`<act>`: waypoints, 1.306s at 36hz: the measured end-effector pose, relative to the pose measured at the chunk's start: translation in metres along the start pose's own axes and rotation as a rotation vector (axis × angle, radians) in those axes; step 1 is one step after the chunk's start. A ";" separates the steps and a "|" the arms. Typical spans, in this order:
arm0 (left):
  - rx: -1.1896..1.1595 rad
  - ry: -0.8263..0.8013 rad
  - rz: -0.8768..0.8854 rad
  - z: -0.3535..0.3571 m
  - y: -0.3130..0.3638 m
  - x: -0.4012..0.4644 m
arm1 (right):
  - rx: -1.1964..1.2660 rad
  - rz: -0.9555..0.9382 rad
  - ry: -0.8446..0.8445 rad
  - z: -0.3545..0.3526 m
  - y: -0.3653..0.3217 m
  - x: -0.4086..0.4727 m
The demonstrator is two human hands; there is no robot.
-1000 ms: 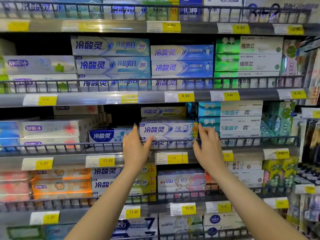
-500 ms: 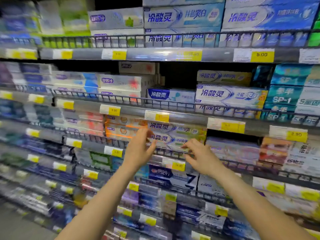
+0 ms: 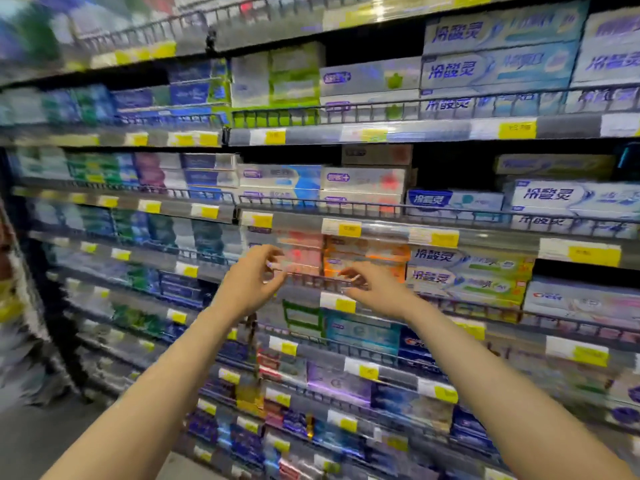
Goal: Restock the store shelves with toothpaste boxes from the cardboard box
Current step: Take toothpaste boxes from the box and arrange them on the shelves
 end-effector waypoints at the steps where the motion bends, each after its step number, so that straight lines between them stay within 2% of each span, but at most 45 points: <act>1: 0.005 -0.014 -0.006 -0.009 -0.010 -0.005 | 0.008 -0.005 0.015 0.006 -0.010 0.004; 5: 0.026 -0.028 -0.074 -0.056 -0.067 -0.039 | 0.031 -0.016 0.021 0.054 -0.061 0.031; 11: -0.037 -0.119 -0.176 -0.086 -0.149 -0.078 | 0.084 0.034 -0.173 0.124 -0.103 0.064; 14: -0.067 -0.112 -0.218 -0.086 -0.192 -0.089 | 0.099 0.067 -0.242 0.160 -0.110 0.078; 19: -0.161 -0.167 -0.292 -0.057 -0.249 -0.105 | 0.111 0.050 -0.296 0.212 -0.110 0.094; 25: -0.214 -0.360 -0.324 0.001 -0.307 -0.129 | 0.193 0.150 -0.424 0.294 -0.078 0.094; 32: -0.221 -0.578 -0.383 0.035 -0.366 -0.141 | 0.237 0.317 -0.541 0.359 -0.055 0.097; 38: -0.257 -0.692 -0.342 0.069 -0.420 -0.128 | 0.259 0.541 -0.513 0.406 -0.036 0.094; 42: -0.285 -0.839 -0.291 0.100 -0.460 -0.116 | 0.221 0.681 -0.484 0.433 -0.031 0.091; 47: -0.280 -0.954 -0.184 0.148 -0.493 -0.098 | 0.247 0.921 -0.372 0.457 -0.032 0.079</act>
Point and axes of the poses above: each hand's wrist, its own x-axis towards the middle knuckle, its own z-axis out of the palm, y = z × x, the point moved 2 cm from there along x, towards the middle knuckle, and after that the axes turned 3 degrees about -x, right-handed, at the moved point
